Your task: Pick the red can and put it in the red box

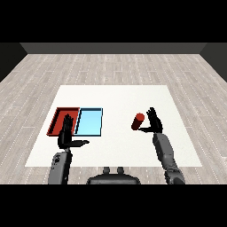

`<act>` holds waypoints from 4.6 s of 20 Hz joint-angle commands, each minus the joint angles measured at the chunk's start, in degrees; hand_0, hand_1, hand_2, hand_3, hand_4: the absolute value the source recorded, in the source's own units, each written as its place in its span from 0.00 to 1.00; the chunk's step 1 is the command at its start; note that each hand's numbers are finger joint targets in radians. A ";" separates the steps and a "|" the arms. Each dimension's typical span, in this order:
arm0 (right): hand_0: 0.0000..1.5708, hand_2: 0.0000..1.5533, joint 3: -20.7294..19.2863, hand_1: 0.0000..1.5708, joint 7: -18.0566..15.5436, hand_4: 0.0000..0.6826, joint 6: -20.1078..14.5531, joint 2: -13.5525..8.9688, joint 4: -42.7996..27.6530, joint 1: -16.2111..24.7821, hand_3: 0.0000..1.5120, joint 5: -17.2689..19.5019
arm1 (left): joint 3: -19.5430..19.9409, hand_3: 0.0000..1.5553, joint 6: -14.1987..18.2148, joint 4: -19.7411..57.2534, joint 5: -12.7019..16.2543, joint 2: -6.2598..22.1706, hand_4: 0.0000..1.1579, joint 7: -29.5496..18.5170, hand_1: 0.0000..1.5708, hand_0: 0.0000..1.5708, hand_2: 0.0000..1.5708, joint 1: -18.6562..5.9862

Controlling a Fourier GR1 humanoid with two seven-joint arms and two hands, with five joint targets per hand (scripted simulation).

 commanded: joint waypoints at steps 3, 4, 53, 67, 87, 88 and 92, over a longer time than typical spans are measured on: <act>0.00 0.00 -0.21 0.00 -3.93 0.00 -1.59 2.08 7.01 -3.45 0.00 0.17 | 2.73 0.00 -1.83 6.34 1.41 1.28 0.00 -3.24 0.00 0.00 0.00 -2.63; 0.00 0.00 1.04 0.00 -0.76 0.00 -3.75 3.65 2.36 -2.43 0.00 -0.08 | -0.34 0.00 0.49 -1.58 -0.41 -0.27 0.00 0.99 0.00 0.00 0.00 -0.11; 0.00 0.23 -1.59 0.00 -7.67 0.00 -6.12 2.38 29.05 -17.02 0.08 0.54 | 2.86 0.00 -2.33 1.31 2.32 1.60 0.00 -0.92 0.00 0.00 0.00 -0.99; 0.93 0.93 3.08 0.93 -3.72 0.94 -14.35 3.01 19.78 -16.33 0.94 4.89 | -0.30 0.00 -0.74 -3.32 -0.99 0.33 0.00 0.29 0.00 0.00 0.00 2.94; 0.90 0.93 7.09 0.90 7.25 0.96 -15.76 4.19 -12.09 -6.15 0.94 2.49 | -16.02 0.00 7.87 2.18 -2.79 -2.75 0.00 9.16 0.00 0.00 0.00 -7.80; 0.91 0.93 7.79 0.91 5.77 0.95 -17.15 6.67 -12.73 -4.81 0.94 2.71 | -14.48 0.00 6.40 7.72 -2.34 -2.76 0.00 7.52 0.00 0.00 0.00 -11.19; 0.91 0.93 18.81 0.91 7.72 0.95 -26.49 9.71 -20.74 0.07 0.94 0.28 | -18.91 0.00 9.11 6.30 -1.18 -2.77 0.00 7.62 0.00 0.00 0.00 -10.40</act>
